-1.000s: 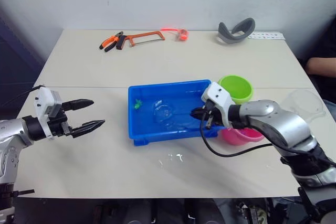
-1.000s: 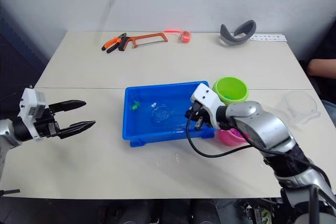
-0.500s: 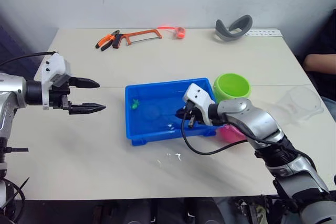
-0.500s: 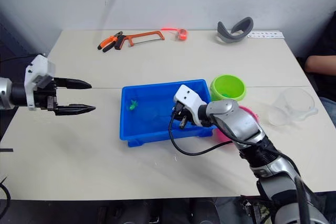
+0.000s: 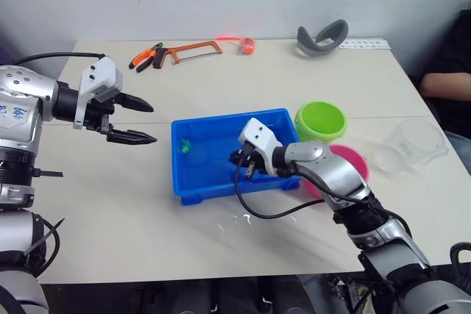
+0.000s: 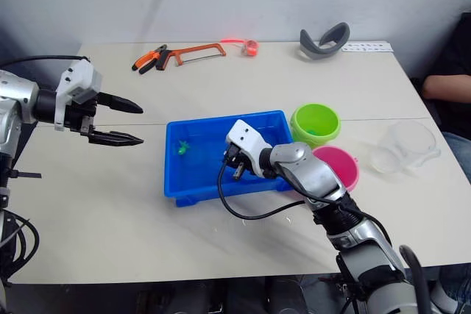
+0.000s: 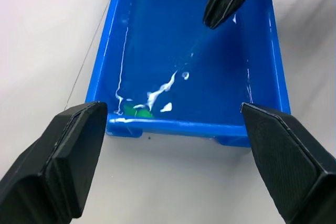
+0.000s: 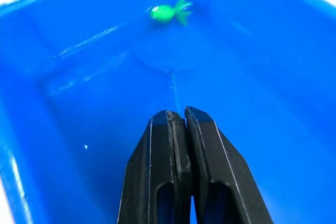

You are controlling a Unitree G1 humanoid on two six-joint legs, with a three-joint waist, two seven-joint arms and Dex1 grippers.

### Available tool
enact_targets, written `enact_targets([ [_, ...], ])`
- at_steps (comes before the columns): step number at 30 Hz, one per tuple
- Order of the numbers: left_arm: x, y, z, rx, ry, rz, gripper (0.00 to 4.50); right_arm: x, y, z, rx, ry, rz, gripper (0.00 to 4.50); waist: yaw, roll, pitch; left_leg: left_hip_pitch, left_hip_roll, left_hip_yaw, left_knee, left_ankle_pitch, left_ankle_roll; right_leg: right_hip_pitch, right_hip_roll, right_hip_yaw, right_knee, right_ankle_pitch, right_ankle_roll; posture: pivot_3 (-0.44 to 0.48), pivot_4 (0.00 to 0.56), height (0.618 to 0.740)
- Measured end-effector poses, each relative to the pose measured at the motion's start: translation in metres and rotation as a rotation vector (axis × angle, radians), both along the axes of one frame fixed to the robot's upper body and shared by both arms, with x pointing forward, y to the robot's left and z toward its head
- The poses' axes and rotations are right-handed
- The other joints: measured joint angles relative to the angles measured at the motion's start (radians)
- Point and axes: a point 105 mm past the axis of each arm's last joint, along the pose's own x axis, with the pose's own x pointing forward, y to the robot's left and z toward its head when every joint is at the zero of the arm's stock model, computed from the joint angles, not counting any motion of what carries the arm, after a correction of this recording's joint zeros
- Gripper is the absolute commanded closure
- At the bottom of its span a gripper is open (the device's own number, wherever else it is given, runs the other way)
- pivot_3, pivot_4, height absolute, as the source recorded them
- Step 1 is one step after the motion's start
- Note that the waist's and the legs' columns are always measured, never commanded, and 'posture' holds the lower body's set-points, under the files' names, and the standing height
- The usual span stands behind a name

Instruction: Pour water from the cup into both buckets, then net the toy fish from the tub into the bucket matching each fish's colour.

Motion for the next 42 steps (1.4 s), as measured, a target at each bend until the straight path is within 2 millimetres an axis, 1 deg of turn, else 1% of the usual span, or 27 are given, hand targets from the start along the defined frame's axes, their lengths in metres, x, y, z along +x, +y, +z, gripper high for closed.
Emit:
enact_targets([
  [3, 0.004, -0.002, -0.005, -0.007, -0.002, -0.005, 0.08, 0.000, 0.001, 0.002, 0.045, -0.004, -0.003, 4.50, 0.001, 0.000, 0.000, 0.000, 0.000, 0.000, 0.000, 0.000, 0.000, 0.000, 0.000, 0.000, 0.000, 0.000, 0.000, 0.000, 0.150, 0.740],
  [7, 0.008, -0.006, -0.006, -0.023, -0.015, 0.009, 0.08, 0.001, -0.002, 0.007, 0.104, -0.013, -0.003, 4.50, 0.003, 0.000, 0.000, 0.000, 0.000, 0.000, 0.000, 0.000, 0.000, 0.000, 0.000, 0.001, 0.001, 0.000, 0.000, 0.000, 0.150, 0.740],
  [11, 0.009, -0.005, -0.008, -0.030, -0.008, 0.015, 0.08, 0.001, -0.002, 0.007, 0.106, -0.024, 0.002, 4.50, 0.001, 0.000, 0.000, 0.000, 0.000, 0.000, 0.000, 0.000, 0.000, -0.001, 0.000, 0.001, 0.001, 0.000, 0.000, 0.000, 0.150, 0.740],
  [19, 0.010, 0.002, -0.006, -0.043, -0.017, 0.039, 0.08, 0.002, -0.003, 0.003, 0.106, -0.027, -0.001, 4.50, 0.001, 0.000, 0.000, 0.000, 0.000, 0.000, 0.001, 0.000, 0.000, -0.001, 0.000, 0.002, 0.002, 0.000, 0.000, 0.000, 0.150, 0.740],
  [23, 0.010, 0.005, -0.007, -0.048, -0.014, 0.048, 0.08, -0.001, -0.004, -0.007, 0.120, 0.008, -0.006, 4.50, 0.001, 0.000, 0.000, 0.000, 0.000, 0.000, 0.001, 0.000, 0.000, -0.001, 0.000, 0.002, 0.002, 0.000, 0.000, 0.000, 0.150, 0.740],
  [25, 0.010, 0.006, -0.007, -0.051, -0.012, 0.053, 0.08, -0.002, -0.004, -0.008, 0.132, 0.017, -0.005, 4.50, 0.001, 0.000, 0.000, 0.000, 0.000, 0.000, 0.001, 0.000, 0.000, -0.001, 0.000, 0.002, 0.002, 0.000, 0.000, 0.000, 0.150, 0.740],
  [28, 0.010, 0.007, -0.007, -0.057, -0.015, 0.060, 0.08, -0.004, -0.008, 0.000, 0.179, 0.012, -0.005, 4.50, 0.002, 0.000, 0.000, 0.000, 0.000, 0.000, 0.001, 0.000, 0.000, -0.001, 0.000, 0.002, 0.002, 0.000, 0.000, 0.000, 0.150, 0.740],
  [32, 0.010, 0.009, -0.011, -0.058, -0.008, 0.068, 0.08, -0.006, -0.011, 0.000, 0.207, 0.022, -0.003, 4.50, 0.002, 0.000, 0.000, 0.000, 0.000, 0.000, 0.001, 0.000, 0.000, -0.001, 0.000, 0.002, 0.002, 0.000, 0.000, 0.000, 0.150, 0.740],
  [35, 0.009, 0.010, -0.014, -0.058, 0.003, 0.072, 0.08, -0.008, -0.012, 0.004, 0.214, 0.009, 0.002, 4.50, 0.002, 0.000, 0.000, 0.000, 0.000, 0.000, 0.001, 0.000, 0.000, -0.001, 0.000, 0.002, 0.002, 0.000, 0.000, 0.000, 0.150, 0.740],
  [38, 0.010, 0.010, -0.015, -0.058, 0.003, 0.074, 0.08, -0.009, -0.013, 0.007, 0.222, 0.001, 0.010, 4.50, 0.002, 0.000, 0.000, 0.000, 0.000, 0.000, 0.001, 0.000, 0.000, -0.001, 0.000, 0.002, 0.002, 0.000, 0.000, 0.000, 0.150, 0.740],
  [42, 0.010, 0.009, -0.015, -0.060, 0.001, 0.075, 0.08, -0.014, -0.017, 0.007, 0.223, 0.004, 0.021, 4.50, 0.003, 0.000, 0.000, 0.000, 0.000, 0.000, 0.001, 0.000, 0.000, -0.001, 0.000, 0.002, 0.002, 0.000, 0.000, 0.000, 0.150, 0.740],
])
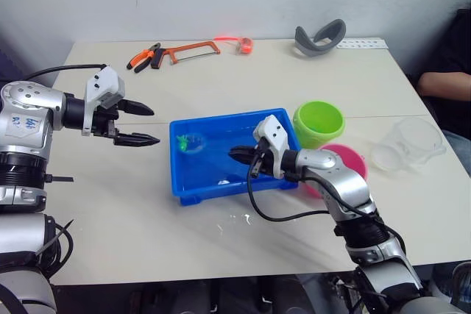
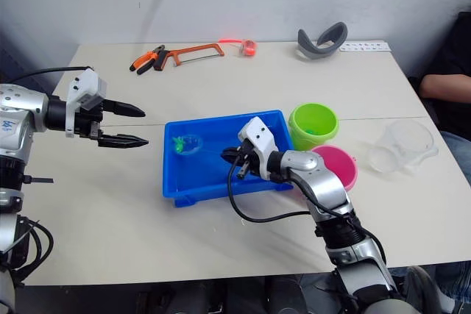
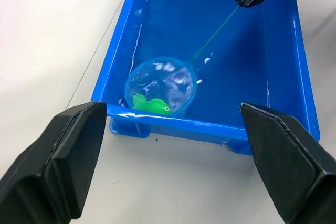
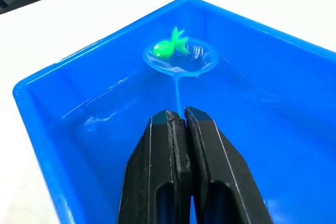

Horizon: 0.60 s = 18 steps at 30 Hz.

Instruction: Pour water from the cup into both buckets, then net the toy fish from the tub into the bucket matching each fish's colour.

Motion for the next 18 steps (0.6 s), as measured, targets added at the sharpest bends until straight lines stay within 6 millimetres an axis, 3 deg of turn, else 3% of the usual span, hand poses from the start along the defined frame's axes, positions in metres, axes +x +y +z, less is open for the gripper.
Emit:
enact_targets([
  [12, 0.001, 0.000, 0.002, -0.011, -0.010, 0.004, 0.08, -0.009, -0.012, 0.010, 0.007, -0.025, 0.018, 4.50, 0.002, 0.000, 0.000, 0.000, 0.000, 0.000, 0.000, 0.000, 0.000, 0.000, 0.000, 0.000, 0.000, 0.000, 0.000, 0.000, 0.150, 0.740],
  [18, -0.001, -0.003, 0.004, -0.082, -0.021, -0.020, 0.08, -0.023, -0.036, 0.008, -0.026, -0.049, -0.004, 4.50, 0.007, -0.001, -0.001, 0.000, -0.001, 0.000, 0.001, 0.000, 0.000, 0.000, -0.001, 0.000, 0.000, 0.000, 0.000, 0.000, 0.150, 0.740],
])
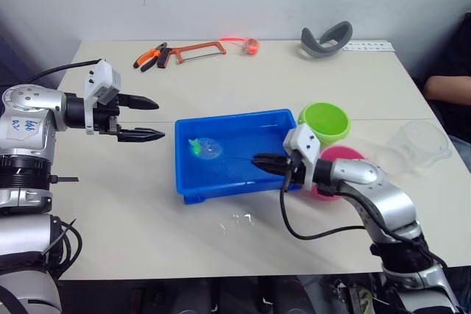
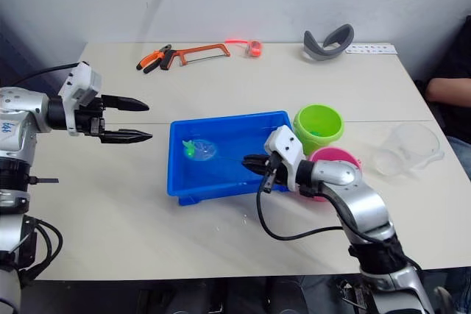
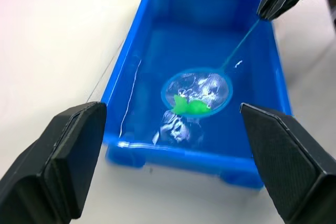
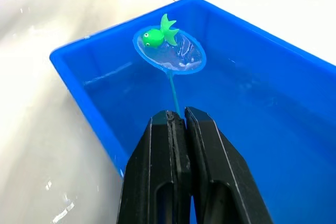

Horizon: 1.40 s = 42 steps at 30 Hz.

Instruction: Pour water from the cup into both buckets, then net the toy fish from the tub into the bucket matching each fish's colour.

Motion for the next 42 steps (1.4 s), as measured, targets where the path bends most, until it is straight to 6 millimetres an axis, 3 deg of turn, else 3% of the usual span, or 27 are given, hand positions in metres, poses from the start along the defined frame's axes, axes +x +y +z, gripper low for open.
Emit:
enact_targets([
  [3, -0.003, -0.015, 0.008, -0.138, -0.045, -0.069, 0.08, -0.010, -0.020, 0.006, -0.025, -0.090, -0.050, 4.50, 0.014, -0.001, 0.000, 0.000, 0.000, 0.000, 0.000, 0.000, 0.000, 0.000, 0.000, 0.001, 0.000, 0.000, 0.000, 0.000, 0.150, 0.740],
  [6, -0.008, -0.026, -0.003, -0.223, -0.026, -0.112, 0.08, -0.021, -0.043, 0.015, -0.064, -0.178, -0.123, 4.50, 0.020, -0.001, 0.000, 0.001, 0.000, 0.001, 0.001, 0.000, 0.000, 0.000, 0.000, 0.001, 0.001, 0.000, 0.000, 0.000, 0.150, 0.740],
  [16, -0.016, -0.080, -0.021, -0.347, -0.024, -0.231, 0.08, -0.052, -0.083, 0.035, -0.181, -0.369, -0.244, 4.50, 0.039, -0.001, -0.001, 0.002, 0.000, 0.000, 0.005, 0.000, 0.001, 0.004, 0.001, 0.004, 0.001, 0.001, 0.001, 0.000, 0.150, 0.740],
  [23, -0.014, -0.106, -0.032, -0.397, 0.005, -0.251, 0.08, -0.066, -0.112, 0.051, -0.238, -0.430, -0.348, 4.50, 0.046, -0.001, -0.001, 0.002, 0.000, 0.000, 0.006, 0.000, 0.001, 0.006, 0.001, 0.004, 0.001, 0.001, 0.001, 0.000, 0.150, 0.740],
  [31, -0.014, -0.121, -0.034, -0.445, 0.031, -0.249, 0.08, -0.070, -0.149, 0.063, -0.269, -0.440, -0.483, 4.50, 0.046, -0.001, -0.001, 0.003, 0.000, -0.001, 0.006, 0.000, 0.001, 0.007, 0.001, 0.006, 0.000, 0.001, 0.001, 0.000, 0.150, 0.740],
  [37, -0.020, -0.138, -0.033, -0.456, 0.030, -0.253, 0.08, -0.060, -0.192, 0.067, -0.249, -0.439, -0.652, 4.50, 0.046, -0.001, -0.001, 0.003, 0.000, -0.001, 0.006, 0.000, 0.001, 0.007, 0.001, 0.007, 0.001, 0.001, 0.001, 0.000, 0.150, 0.740],
  [42, -0.023, -0.142, -0.039, -0.456, 0.049, -0.237, 0.08, -0.049, -0.213, 0.056, -0.319, -0.447, -0.720, 4.50, 0.046, -0.001, -0.001, 0.004, 0.000, -0.001, 0.006, 0.000, 0.001, 0.007, 0.001, 0.007, 0.001, 0.001, 0.001, 0.000, 0.150, 0.740],
])
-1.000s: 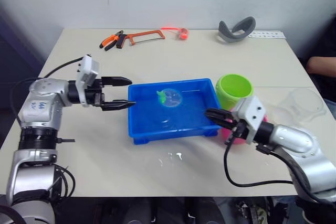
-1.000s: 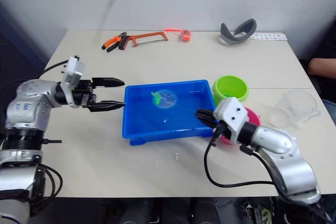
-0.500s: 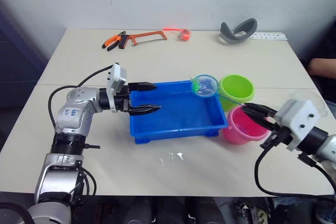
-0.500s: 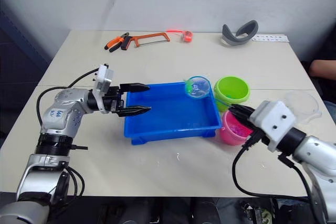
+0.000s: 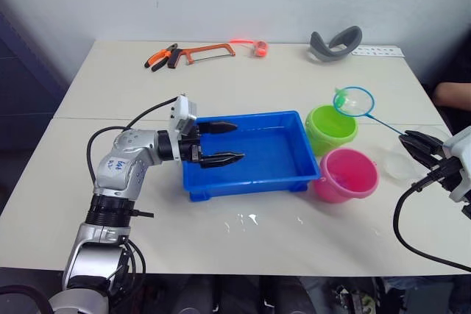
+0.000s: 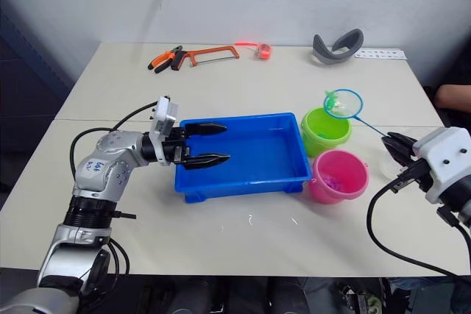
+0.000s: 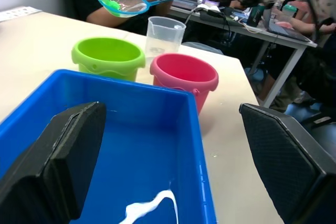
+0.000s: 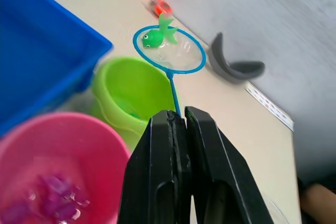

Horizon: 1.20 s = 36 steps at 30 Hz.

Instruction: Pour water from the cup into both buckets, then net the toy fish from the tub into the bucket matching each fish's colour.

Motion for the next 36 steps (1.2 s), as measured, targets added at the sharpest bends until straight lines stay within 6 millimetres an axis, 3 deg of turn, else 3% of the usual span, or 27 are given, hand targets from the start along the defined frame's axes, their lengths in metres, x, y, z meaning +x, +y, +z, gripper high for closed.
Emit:
enact_targets([
  [8, -0.003, -0.002, 0.003, 0.003, -0.021, -0.001, 0.08, 0.017, -0.007, -0.020, -0.293, 0.006, -0.017, 4.50, 0.000, 0.000, 0.000, 0.000, 0.000, 0.000, 0.000, 0.000, 0.000, 0.000, 0.000, 0.000, 0.000, 0.000, 0.000, 0.000, 0.150, 0.740],
  [19, -0.005, -0.002, -0.005, -0.001, -0.004, -0.004, 0.08, 0.023, -0.008, -0.016, -0.807, -0.140, 0.024, 4.50, 0.000, 0.000, 0.000, 0.000, 0.000, 0.000, 0.000, 0.000, 0.000, 0.000, 0.000, 0.001, -0.001, 0.000, 0.000, 0.000, 0.150, 0.740],
  [24, -0.008, -0.007, -0.004, -0.031, -0.021, -0.025, 0.08, 0.026, -0.009, -0.011, -1.152, -0.274, 0.102, 4.50, -0.002, 0.000, 0.000, 0.000, 0.001, 0.000, 0.000, 0.001, -0.001, 0.000, 0.000, 0.002, -0.001, 0.000, 0.000, 0.000, 0.150, 0.740],
  [31, -0.008, -0.010, -0.002, -0.055, -0.043, -0.027, 0.08, 0.030, 0.000, 0.002, -1.328, -0.446, 0.154, 4.50, -0.003, 0.001, 0.000, 0.000, 0.001, 0.000, 0.000, 0.001, -0.002, 0.000, 0.000, 0.003, -0.001, 0.000, 0.000, 0.000, 0.150, 0.740],
  [36, -0.008, -0.014, -0.001, -0.074, -0.056, -0.031, 0.08, 0.035, -0.002, 0.008, -1.389, -0.475, 0.160, 4.50, -0.002, 0.001, 0.000, 0.000, 0.001, 0.000, 0.000, 0.001, -0.002, 0.000, 0.000, 0.002, -0.001, 0.000, 0.000, 0.000, 0.150, 0.740],
])
